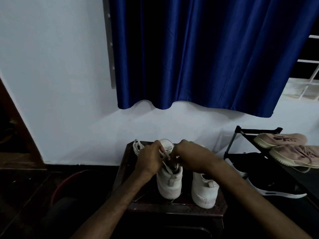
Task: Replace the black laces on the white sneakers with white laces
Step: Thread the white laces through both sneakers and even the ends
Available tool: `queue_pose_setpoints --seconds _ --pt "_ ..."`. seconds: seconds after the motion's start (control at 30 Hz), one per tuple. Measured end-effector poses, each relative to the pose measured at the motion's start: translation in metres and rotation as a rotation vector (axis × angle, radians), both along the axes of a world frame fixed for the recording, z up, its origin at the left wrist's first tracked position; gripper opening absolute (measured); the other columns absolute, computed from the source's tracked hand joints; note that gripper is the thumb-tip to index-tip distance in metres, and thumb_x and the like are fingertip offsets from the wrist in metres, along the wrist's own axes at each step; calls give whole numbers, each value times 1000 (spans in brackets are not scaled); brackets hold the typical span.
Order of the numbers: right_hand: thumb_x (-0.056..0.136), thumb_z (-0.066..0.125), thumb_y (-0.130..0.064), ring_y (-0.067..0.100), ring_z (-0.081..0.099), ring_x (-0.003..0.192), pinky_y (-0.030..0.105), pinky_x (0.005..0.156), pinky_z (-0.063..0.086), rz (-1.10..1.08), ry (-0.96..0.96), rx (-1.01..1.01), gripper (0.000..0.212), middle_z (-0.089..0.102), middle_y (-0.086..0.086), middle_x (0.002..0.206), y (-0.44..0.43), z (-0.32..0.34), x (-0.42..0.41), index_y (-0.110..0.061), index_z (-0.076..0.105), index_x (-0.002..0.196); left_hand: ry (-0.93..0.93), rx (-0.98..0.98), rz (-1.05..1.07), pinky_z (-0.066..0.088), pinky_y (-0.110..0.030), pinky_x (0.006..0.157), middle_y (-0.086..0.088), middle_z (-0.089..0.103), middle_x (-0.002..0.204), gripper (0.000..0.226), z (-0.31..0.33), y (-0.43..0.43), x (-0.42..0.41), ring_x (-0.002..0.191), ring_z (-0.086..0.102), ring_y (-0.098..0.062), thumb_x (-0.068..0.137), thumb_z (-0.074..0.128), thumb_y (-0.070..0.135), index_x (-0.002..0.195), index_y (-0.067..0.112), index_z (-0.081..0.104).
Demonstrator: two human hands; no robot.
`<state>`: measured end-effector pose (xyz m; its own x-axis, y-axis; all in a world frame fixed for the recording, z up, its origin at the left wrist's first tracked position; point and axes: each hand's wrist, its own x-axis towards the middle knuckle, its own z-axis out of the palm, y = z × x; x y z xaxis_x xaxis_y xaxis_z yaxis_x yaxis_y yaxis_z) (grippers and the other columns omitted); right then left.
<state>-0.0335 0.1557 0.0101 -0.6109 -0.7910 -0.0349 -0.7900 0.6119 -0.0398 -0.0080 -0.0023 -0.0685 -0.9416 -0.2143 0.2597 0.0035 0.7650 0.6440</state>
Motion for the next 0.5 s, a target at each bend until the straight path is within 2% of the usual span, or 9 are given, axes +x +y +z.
queue_pose_setpoints --seconds 0.1,0.2,0.3,0.43,0.5 --pt "84 71 -24 12 65 87 32 75 53 -28 -103 -191 13 71 -5 95 6 0 6 -27 72 96 -21 -4 2 44 -33 87 -3 74 91 22 0 -1 0 94 66 -24 77 70 20 86 27 52" --pt "86 64 -46 19 65 91 32 66 45 -14 -16 -106 19 69 -3 94 1 -20 19 -32 66 100 -22 -9 11 43 -33 84 -3 74 91 20 0 -1 0 94 65 -25 77 70 18 88 24 55" --pt "86 58 -45 27 65 94 30 65 39 -144 17 -143 24 69 2 99 -1 -37 14 -38 64 108 -26 5 22 49 -35 80 -2 74 91 21 1 3 1 93 66 -24 76 72 24 89 24 56" --pt "83 62 -33 33 64 95 33 64 38 -219 65 -146 18 62 8 104 -8 -40 13 -23 63 98 14 26 37 52 -37 76 0 74 89 21 0 4 3 89 68 -22 77 74 32 89 25 58" --pt "81 66 -25 29 61 89 37 66 44 -214 30 -296 18 55 3 105 -9 -43 14 -19 56 95 38 -7 46 51 -36 75 0 73 90 18 -1 5 4 89 67 -22 81 70 32 91 23 59"
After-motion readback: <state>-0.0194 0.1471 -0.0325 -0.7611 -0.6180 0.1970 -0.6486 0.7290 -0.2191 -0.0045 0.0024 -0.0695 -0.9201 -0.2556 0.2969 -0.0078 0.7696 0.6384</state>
